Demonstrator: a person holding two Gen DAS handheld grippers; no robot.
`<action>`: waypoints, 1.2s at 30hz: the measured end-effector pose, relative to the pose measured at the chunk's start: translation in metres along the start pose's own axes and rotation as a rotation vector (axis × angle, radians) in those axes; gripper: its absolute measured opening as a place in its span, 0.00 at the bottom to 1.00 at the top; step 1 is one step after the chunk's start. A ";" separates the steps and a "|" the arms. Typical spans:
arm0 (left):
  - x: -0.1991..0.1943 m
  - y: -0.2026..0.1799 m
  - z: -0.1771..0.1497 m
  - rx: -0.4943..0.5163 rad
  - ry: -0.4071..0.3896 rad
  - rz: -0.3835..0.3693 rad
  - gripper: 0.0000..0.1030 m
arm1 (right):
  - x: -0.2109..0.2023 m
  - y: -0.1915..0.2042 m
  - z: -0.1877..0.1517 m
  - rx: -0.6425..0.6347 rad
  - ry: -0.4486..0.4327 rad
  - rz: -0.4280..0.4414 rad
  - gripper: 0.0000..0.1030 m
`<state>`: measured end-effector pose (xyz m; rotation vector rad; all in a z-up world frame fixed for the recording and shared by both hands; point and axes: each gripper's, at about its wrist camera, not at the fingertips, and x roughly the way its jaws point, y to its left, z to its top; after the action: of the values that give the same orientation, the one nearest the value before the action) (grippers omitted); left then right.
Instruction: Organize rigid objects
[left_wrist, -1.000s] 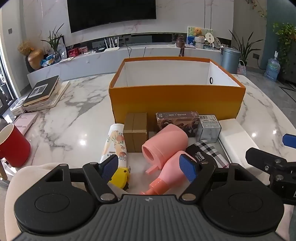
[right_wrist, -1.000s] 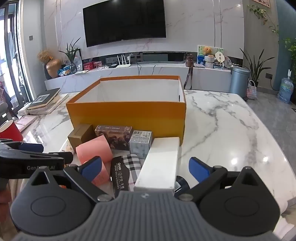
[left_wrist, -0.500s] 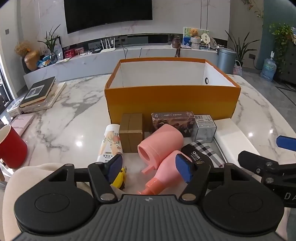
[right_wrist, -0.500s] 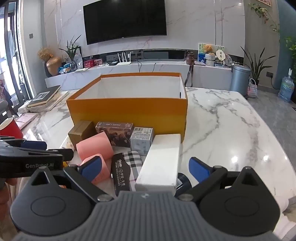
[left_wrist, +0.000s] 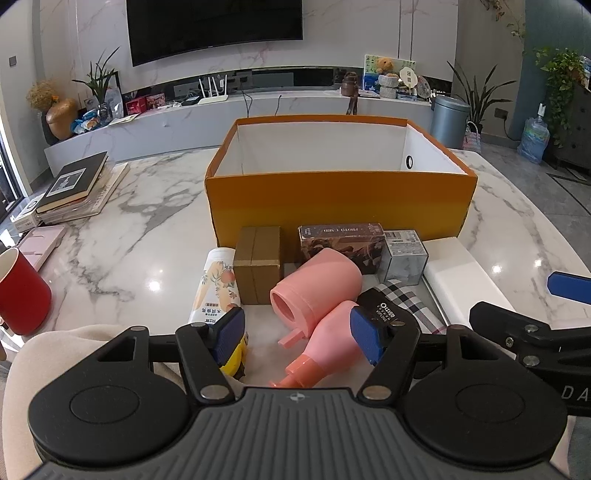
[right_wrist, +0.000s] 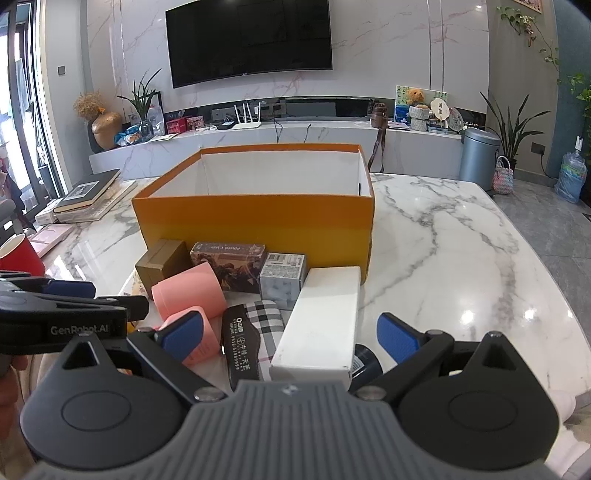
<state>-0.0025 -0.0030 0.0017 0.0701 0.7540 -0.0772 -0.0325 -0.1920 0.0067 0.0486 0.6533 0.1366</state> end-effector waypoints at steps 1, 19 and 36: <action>0.000 0.000 0.000 0.000 0.000 0.000 0.75 | 0.000 0.000 0.000 0.000 0.000 0.000 0.96; 0.000 0.000 0.000 -0.001 0.001 0.000 0.74 | 0.000 0.000 0.000 0.000 0.001 -0.002 0.96; 0.003 0.002 0.001 -0.013 0.025 -0.036 0.70 | 0.004 0.002 -0.001 -0.003 0.018 -0.006 0.96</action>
<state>0.0004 -0.0007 0.0001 0.0455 0.7803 -0.1057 -0.0298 -0.1889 0.0036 0.0425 0.6714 0.1320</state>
